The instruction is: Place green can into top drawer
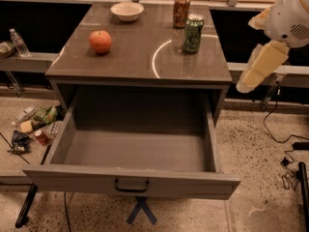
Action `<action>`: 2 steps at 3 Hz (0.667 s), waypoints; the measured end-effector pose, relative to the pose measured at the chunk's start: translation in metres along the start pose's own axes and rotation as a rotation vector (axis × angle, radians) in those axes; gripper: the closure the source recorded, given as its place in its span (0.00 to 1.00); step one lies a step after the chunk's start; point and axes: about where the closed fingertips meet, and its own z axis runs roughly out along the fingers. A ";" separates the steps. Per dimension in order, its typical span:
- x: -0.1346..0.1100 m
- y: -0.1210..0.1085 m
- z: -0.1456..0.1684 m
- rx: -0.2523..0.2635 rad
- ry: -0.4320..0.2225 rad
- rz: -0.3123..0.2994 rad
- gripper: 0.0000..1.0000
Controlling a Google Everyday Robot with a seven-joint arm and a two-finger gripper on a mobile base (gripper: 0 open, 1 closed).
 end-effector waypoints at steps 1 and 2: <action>0.006 -0.046 0.032 0.037 -0.159 0.167 0.00; -0.007 -0.108 0.056 0.118 -0.336 0.308 0.00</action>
Offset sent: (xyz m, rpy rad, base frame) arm 0.2200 -0.0263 0.0120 0.6754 -0.2881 -0.3484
